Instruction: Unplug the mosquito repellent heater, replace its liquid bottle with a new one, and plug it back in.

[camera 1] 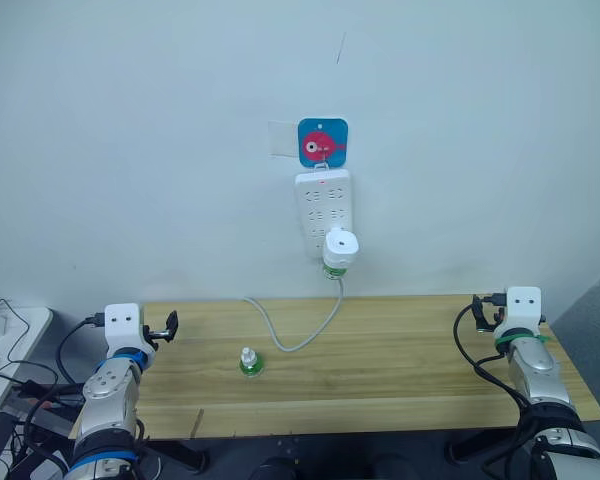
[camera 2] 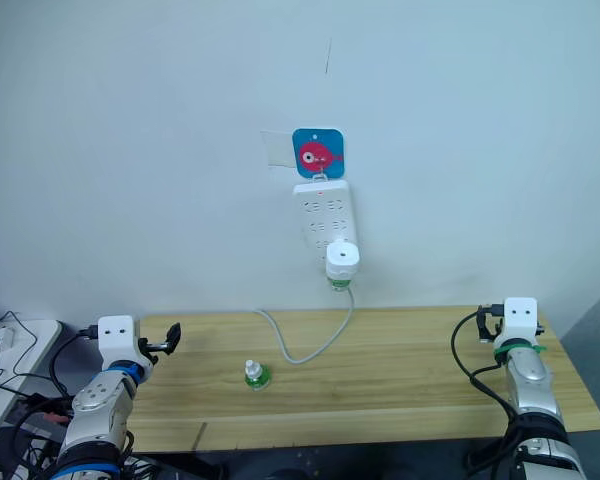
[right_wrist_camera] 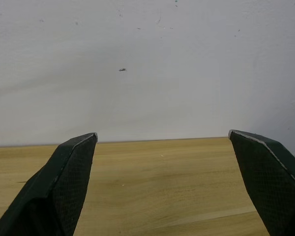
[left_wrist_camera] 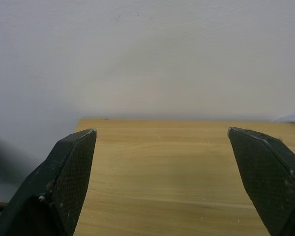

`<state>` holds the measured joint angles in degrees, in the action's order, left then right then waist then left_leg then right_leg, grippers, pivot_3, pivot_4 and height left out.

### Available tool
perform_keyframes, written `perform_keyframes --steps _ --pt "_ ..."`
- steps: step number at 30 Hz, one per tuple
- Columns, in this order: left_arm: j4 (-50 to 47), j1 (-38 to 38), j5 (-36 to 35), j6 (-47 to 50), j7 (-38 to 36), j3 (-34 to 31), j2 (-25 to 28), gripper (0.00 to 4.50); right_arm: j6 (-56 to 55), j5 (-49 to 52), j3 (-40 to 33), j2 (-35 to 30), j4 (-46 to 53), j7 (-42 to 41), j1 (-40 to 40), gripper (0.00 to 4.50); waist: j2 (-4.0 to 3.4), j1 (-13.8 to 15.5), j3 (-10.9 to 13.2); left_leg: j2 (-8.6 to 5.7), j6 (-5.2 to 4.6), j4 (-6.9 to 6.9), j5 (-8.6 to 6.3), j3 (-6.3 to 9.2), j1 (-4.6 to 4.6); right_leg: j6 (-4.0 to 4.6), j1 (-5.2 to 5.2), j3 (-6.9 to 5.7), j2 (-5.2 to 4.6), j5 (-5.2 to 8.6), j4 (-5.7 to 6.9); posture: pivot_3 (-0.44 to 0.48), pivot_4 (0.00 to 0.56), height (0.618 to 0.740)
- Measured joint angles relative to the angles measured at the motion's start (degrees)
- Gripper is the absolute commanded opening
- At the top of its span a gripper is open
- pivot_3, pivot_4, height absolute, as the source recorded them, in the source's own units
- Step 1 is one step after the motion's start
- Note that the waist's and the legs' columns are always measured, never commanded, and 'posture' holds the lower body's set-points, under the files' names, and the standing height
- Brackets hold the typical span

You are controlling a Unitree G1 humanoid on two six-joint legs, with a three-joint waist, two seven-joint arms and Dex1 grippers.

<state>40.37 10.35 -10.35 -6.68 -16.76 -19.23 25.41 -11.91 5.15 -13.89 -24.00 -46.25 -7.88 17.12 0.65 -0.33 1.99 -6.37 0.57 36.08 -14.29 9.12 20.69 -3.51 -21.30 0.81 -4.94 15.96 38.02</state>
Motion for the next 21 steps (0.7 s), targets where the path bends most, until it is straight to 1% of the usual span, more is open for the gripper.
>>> perform_keyframes --steps 13,16,18,21 --pt "-2.85 -1.42 -2.01 0.74 -1.39 -0.29 0.02 4.46 0.02 -0.05 0.37 -0.19 1.28 -0.87 -0.66 4.50 0.01 0.04 0.02 0.01 0.00 0.00 0.00 0.00 0.01 0.00 0.00 0.00 0.00 0.00 0.00 0.038 0.029 0.740" --pt "-4.89 -2.27 -2.48 1.22 -1.82 -0.30 0.06 4.46 0.56 -0.04 1.27 -1.21 3.30 -3.64 -1.69 4.50 -0.01 0.09 0.22 0.01 -0.01 0.00 -0.01 0.00 0.02 -0.01 -0.02 -0.01 -0.01 0.01 -0.03 0.022 0.059 0.740" --pt "-7.68 -3.94 -3.86 1.79 -3.84 -0.61 0.44 4.46 1.76 0.37 1.77 -2.55 6.72 -6.78 -3.11 4.50 -0.05 0.08 0.71 0.02 -0.01 0.00 -0.01 0.00 0.07 -0.02 -0.01 -0.01 -0.02 0.02 -0.03 0.011 0.077 0.740" --pt "-13.09 -6.50 -7.29 5.47 -8.05 -1.53 2.04 4.46 4.58 1.61 1.90 -4.27 12.94 -11.52 -4.98 4.50 -0.08 0.00 1.64 0.08 -0.01 0.00 -0.01 0.00 0.09 -0.02 -0.04 -0.03 -0.01 0.05 -0.01 0.007 0.104 0.740"
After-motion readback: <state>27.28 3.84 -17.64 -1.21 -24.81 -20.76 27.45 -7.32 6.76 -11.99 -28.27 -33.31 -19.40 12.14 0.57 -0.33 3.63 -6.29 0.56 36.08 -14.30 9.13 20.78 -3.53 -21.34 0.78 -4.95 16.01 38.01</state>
